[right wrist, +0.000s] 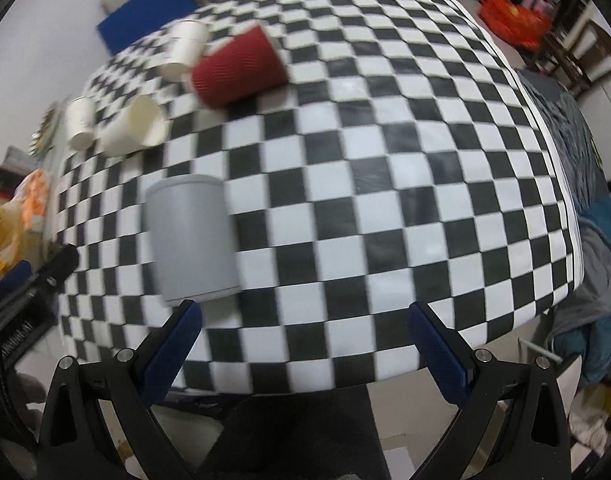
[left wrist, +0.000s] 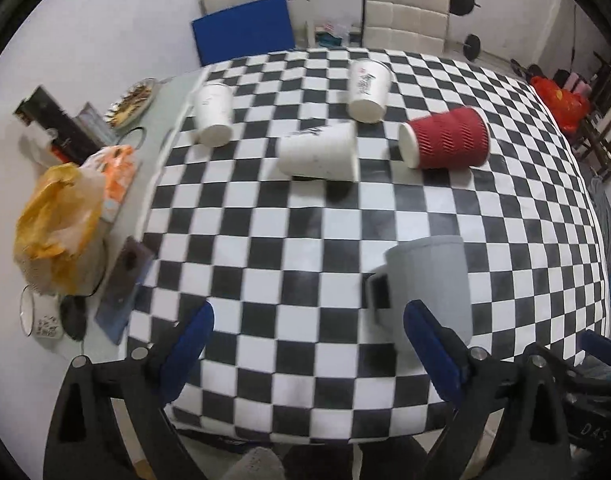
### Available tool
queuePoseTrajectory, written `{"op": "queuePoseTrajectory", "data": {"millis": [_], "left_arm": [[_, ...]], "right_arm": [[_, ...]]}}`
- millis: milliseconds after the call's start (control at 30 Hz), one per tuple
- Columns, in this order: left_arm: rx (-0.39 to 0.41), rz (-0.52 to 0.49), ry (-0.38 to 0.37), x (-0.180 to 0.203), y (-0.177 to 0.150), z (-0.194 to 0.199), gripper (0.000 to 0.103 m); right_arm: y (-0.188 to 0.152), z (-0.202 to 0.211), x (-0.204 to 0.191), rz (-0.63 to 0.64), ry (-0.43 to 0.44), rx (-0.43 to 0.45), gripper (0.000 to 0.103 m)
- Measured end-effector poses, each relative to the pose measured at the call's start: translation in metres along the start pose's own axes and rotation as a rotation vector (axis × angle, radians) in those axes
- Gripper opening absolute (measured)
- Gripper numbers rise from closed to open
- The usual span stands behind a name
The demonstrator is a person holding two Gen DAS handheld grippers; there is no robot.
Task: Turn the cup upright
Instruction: 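Grasp the grey cup with the right gripper while the left gripper releases it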
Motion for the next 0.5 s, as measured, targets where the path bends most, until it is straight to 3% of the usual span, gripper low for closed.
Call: {"op": "queuePoseTrajectory", "data": {"millis": [267,500], "left_arm": [[-0.006,0.072,0.019,-0.038,-0.014,0.022,0.097],[-0.058,0.113,0.057,-0.056,-0.022,-0.008,0.097]], "right_arm": [[-0.006,0.013,-0.063,0.115,0.033,-0.001,0.103],[0.008,-0.014,-0.085,0.153,0.033,-0.053,0.103]]}}
Point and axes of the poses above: each gripper's, at about its wrist camera, not at the fingertips, and z roughly against the way its jaws point, x to its right, y to its top, the point moved 3 cm from there along -z, roughly the way its jaws point, and after that the axes turned 1 degree about -z, right-handed, at the moved point
